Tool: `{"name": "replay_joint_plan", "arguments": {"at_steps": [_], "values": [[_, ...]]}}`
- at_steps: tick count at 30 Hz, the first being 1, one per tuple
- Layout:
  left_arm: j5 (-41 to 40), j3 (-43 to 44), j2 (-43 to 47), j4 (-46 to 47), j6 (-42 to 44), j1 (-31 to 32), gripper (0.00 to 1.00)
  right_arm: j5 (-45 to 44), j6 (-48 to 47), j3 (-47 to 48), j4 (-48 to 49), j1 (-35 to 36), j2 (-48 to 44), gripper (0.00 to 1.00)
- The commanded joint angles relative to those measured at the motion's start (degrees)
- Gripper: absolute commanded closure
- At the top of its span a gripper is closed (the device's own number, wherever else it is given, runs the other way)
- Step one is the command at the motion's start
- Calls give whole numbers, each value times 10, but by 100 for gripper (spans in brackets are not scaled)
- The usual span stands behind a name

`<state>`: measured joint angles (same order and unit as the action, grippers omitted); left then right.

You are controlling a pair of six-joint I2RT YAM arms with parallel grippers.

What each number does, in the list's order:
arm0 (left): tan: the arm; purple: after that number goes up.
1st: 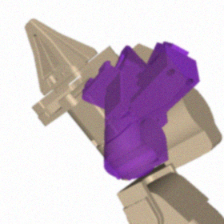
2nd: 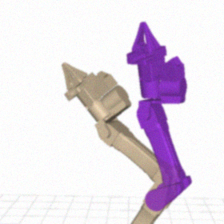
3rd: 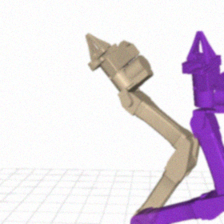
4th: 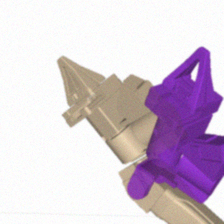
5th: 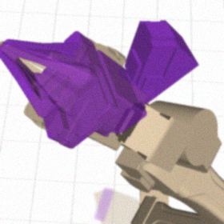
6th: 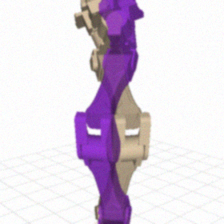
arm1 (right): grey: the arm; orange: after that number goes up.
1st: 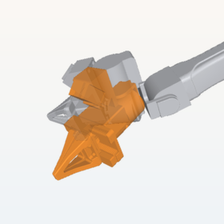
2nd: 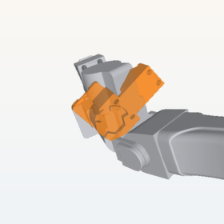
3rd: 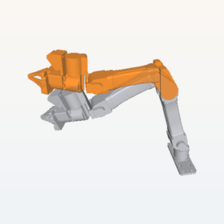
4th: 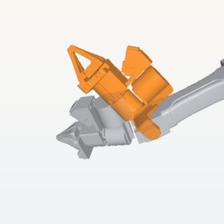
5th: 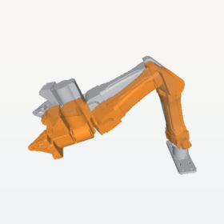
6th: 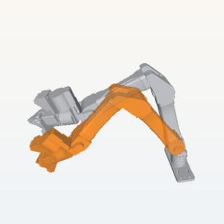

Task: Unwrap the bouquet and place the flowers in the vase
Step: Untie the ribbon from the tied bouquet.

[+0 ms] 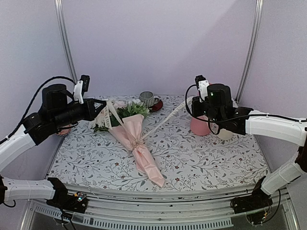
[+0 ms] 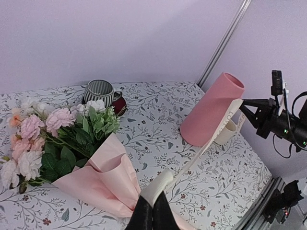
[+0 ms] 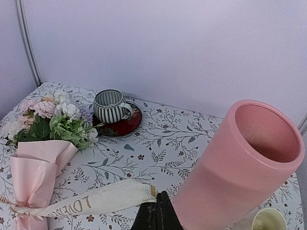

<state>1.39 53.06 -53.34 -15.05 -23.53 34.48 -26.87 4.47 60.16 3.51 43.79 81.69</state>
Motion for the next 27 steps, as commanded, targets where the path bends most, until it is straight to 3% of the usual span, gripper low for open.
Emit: {"name": "replay_joint_plan", "arguments": {"at_steps": [1,20,27], "values": [[-14,17,15,-12,10,-6,100,-22,0,-11,12,-4,-26,98],[-54,29,62,-57,21,-6,100,-66,19,-37,18,-3,-81,98],[-156,28,97,-106,-2,-6,100,-101,34,-59,31,-3,-109,98]]}}
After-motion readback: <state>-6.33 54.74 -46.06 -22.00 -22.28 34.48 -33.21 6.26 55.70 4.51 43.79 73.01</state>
